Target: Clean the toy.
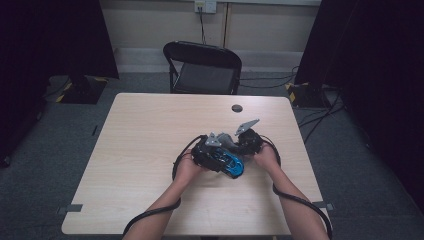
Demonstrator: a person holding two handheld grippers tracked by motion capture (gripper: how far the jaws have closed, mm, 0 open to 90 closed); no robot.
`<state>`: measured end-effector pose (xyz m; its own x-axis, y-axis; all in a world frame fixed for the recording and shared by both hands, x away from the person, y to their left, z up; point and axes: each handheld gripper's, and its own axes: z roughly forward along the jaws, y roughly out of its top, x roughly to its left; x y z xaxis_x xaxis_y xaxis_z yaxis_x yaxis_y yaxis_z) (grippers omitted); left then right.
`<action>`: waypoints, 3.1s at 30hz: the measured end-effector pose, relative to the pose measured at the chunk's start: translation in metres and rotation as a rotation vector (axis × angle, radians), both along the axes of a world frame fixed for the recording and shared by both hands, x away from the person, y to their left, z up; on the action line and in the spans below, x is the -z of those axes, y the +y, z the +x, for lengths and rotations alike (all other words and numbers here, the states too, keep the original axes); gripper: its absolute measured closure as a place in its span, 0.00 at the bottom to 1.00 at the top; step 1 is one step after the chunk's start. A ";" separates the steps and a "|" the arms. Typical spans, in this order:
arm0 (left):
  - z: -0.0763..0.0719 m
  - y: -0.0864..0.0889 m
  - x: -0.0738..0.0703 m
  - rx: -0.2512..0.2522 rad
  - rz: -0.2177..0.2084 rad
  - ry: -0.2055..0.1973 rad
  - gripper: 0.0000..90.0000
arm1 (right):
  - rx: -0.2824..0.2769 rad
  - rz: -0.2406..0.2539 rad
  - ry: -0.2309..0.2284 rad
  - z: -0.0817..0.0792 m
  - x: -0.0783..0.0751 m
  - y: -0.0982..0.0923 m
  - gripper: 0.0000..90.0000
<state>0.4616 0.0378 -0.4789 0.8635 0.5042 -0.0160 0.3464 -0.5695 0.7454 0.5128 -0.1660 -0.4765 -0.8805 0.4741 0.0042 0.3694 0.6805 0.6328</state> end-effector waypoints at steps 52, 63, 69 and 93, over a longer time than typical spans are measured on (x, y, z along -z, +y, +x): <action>-0.002 -0.004 0.000 0.011 0.005 -0.001 0.20 | 0.053 0.039 0.002 -0.056 -0.001 -0.062 0.86; -0.003 -0.005 -0.001 0.009 0.012 -0.002 0.20 | 0.049 0.053 0.020 -0.072 -0.001 -0.076 0.86; -0.003 -0.005 -0.001 0.011 0.015 -0.001 0.20 | 0.040 0.056 0.031 -0.079 -0.003 -0.083 0.86; -0.003 -0.005 0.000 0.017 0.016 -0.010 0.20 | 0.074 0.109 -0.030 -0.032 -0.049 -0.064 0.85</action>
<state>0.4586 0.0331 -0.4787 0.8721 0.4894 0.0004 0.3292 -0.5872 0.7394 0.4804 -0.2302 -0.4272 -0.8437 0.5357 0.0336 0.3960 0.5790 0.7127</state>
